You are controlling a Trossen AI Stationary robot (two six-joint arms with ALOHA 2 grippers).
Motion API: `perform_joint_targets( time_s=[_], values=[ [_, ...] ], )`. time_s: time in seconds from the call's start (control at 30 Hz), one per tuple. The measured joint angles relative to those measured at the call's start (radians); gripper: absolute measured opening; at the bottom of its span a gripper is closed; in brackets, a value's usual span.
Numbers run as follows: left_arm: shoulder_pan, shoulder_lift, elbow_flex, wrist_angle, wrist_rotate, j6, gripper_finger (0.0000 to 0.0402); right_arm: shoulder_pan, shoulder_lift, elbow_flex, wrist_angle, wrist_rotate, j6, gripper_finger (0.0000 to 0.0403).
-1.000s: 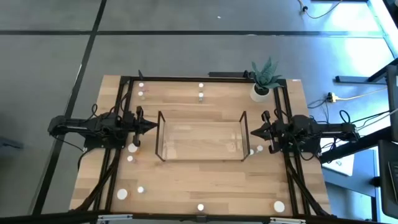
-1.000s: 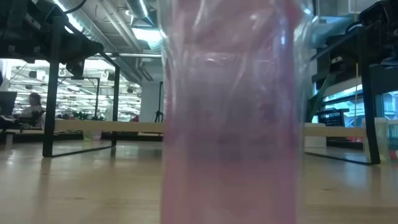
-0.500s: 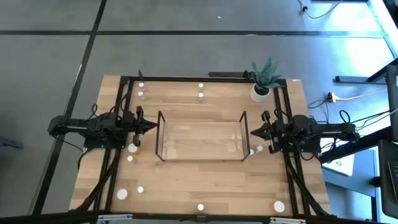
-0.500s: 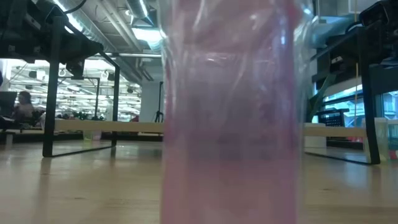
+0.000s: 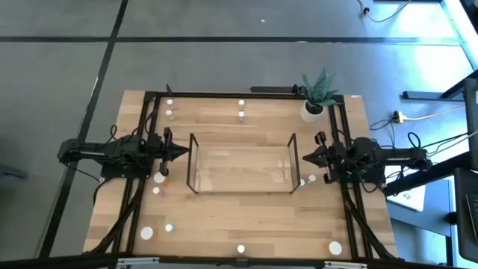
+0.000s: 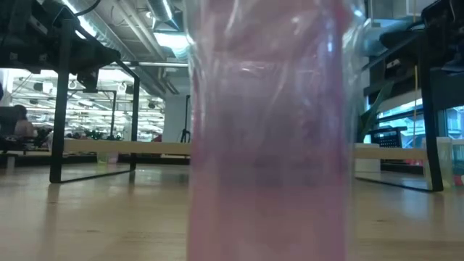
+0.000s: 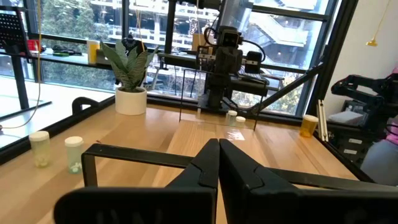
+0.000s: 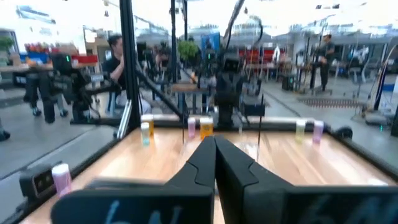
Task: Pick and place medicine bottles onto shelf by color
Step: Put the middle right blue pill bottle on the shelf
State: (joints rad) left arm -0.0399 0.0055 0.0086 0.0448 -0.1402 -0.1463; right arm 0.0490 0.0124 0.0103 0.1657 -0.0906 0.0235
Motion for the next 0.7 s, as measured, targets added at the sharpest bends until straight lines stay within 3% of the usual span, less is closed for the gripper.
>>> perform_joint_targets(
  time_s=[0.2, 0.37, 0.53, 0.7],
  values=[
    [0.0, 0.0, 0.0, 0.0, 0.0, 0.0, 0.0, 0.0, 0.001, 0.022, 0.048, 0.015, 0.024, 0.0003],
    [0.0, 0.0, 0.0, 0.0, 0.0, 0.0, 0.0, 0.0, 0.001, 0.134, 0.045, -0.02, 0.019, 0.0002],
    [0.0, 0.0, 0.0, 0.0, 0.0, 0.0, 0.0, 0.0, 0.04, 0.322, -0.052, -0.074, -0.051, 0.0002],
    [0.0, 0.0, 0.0, 0.0, 0.0, 0.0, 0.0, 0.0, 0.203, 0.581, -0.276, -0.08, -0.145, 0.0001]
  ],
)
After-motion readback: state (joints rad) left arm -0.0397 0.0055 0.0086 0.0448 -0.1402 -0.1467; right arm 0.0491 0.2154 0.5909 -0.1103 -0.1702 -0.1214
